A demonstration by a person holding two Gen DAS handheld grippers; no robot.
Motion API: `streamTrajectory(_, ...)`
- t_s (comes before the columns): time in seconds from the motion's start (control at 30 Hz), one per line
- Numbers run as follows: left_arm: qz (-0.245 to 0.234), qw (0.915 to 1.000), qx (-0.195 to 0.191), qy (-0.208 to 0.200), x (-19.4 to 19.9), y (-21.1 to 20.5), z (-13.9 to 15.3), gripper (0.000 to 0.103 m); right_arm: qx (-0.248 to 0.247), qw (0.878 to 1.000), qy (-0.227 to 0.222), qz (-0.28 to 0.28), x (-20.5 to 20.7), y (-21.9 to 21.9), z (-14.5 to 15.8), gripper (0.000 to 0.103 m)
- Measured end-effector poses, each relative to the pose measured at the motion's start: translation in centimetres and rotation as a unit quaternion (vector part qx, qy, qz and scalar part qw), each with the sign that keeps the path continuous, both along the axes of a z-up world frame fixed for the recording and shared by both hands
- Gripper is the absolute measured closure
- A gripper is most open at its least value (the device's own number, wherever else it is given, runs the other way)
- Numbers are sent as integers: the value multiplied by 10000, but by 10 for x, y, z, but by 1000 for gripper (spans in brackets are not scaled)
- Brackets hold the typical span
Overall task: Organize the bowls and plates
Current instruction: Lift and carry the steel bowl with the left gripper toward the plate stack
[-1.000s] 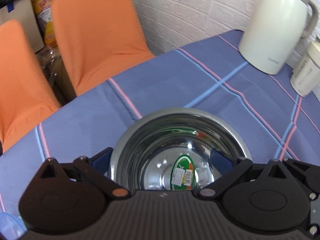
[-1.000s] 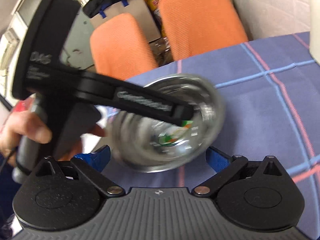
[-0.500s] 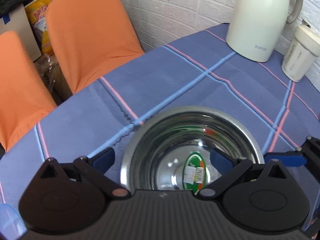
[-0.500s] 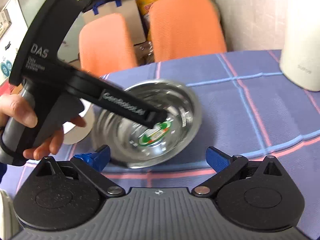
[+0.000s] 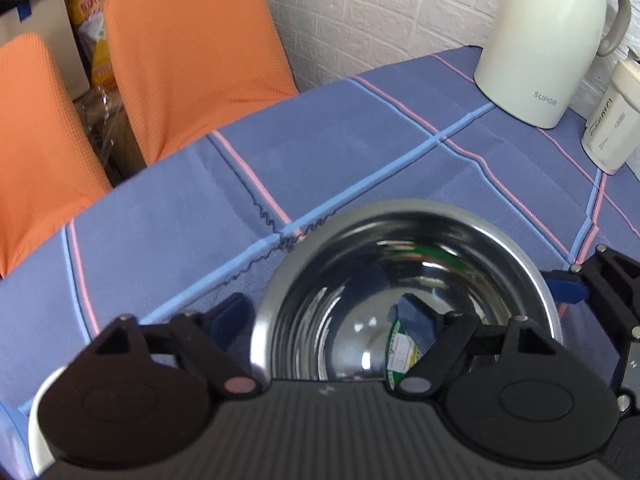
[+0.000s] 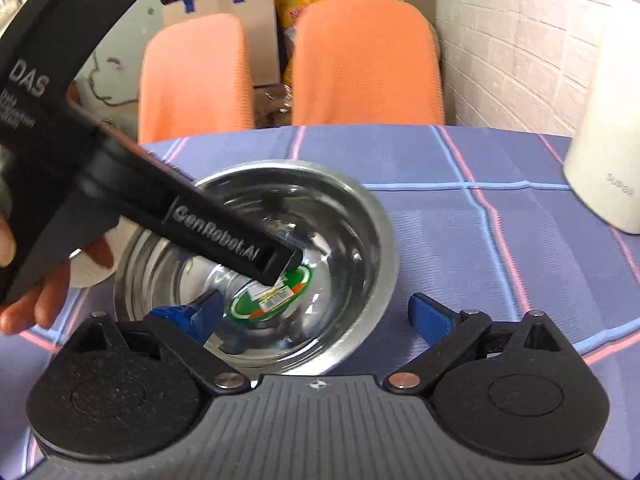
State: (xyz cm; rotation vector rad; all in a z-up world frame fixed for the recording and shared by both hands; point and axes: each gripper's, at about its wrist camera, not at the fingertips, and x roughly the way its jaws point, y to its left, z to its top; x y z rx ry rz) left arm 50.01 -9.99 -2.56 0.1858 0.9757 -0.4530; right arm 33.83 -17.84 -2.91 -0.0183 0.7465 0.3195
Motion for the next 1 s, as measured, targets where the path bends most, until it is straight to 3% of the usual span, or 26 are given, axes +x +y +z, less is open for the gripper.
streamTrajectory(0.03,-30,10000,-24,-29,-1,-2,1,48,85,10000,14,37,0,-1,-1,19)
streamTrajectory(0.07,-23,10000,-13,-26,-2,-3,1,50,82,9999,-9,66,0,-2,-1,19)
streamTrajectory(0.2,3,9999,-97,92,-4,-7,2,51,120,9997,64,195,-4,4,5,25)
streamTrajectory(0.43,57,9982,-336,499,-23,1,7,54,474,9976,465,181,-27,4,16,24)
streamTrajectory(0.67,45,9982,-262,542,-87,9,10,58,651,9954,690,148,-77,15,21,22)
streamTrajectory(1.0,-105,9991,-343,233,-187,23,35,57,748,9955,548,180,-169,31,38,22)
